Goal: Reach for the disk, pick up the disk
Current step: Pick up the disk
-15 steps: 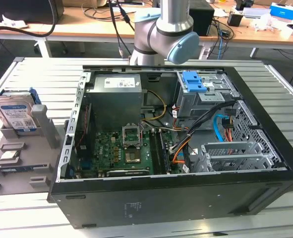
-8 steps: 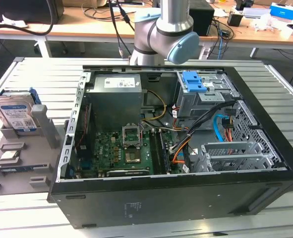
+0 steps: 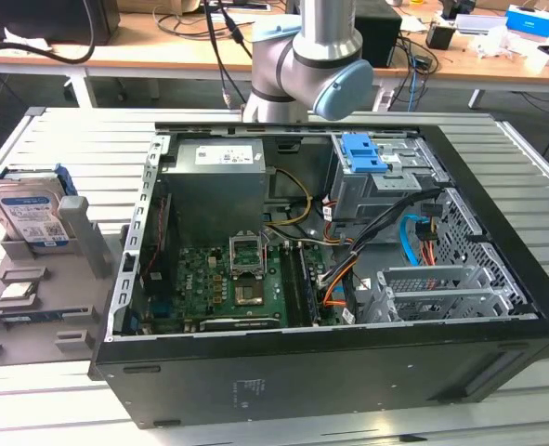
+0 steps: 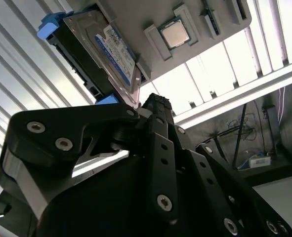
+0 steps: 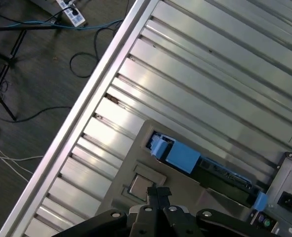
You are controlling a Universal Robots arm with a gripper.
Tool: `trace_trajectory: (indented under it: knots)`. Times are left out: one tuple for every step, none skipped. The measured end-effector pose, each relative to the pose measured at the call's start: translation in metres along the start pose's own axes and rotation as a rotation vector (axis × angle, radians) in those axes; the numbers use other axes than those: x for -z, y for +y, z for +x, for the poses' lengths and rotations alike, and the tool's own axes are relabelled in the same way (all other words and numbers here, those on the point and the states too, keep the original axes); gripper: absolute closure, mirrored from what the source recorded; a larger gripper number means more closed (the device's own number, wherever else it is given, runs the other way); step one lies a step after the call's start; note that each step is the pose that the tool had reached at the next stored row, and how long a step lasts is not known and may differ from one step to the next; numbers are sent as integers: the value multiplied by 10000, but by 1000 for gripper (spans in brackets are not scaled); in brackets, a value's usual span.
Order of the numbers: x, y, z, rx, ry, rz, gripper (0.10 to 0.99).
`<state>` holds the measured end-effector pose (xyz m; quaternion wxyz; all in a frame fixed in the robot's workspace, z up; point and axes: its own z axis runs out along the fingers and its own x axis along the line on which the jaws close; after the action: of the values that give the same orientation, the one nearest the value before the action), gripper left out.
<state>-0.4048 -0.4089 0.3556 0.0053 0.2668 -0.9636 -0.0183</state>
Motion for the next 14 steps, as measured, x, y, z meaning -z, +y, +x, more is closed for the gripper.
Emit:
trace_trajectory:
  knots:
    - [0,0,0,140,5,0,980]
    - [0,0,0,250,9,0,980]
    - [0,0,0,336,13,0,980]
    - [0,0,0,426,16,0,980]
    - [0,0,0,522,19,0,980]
    - [0,0,0,675,26,0,980]
    - [0,0,0,764,30,0,980]
    - [0,0,0,883,33,0,980]
    - [0,0,0,1108,42,1,980]
    - [0,0,0,1238,47,1,980]
    - [0,0,0,1337,51,0,980]
    - [0,0,0,1535,59,1,980]
    - [0,0,0,1644,62,1,980]
    - [0,0,0,1738,66,1,980]
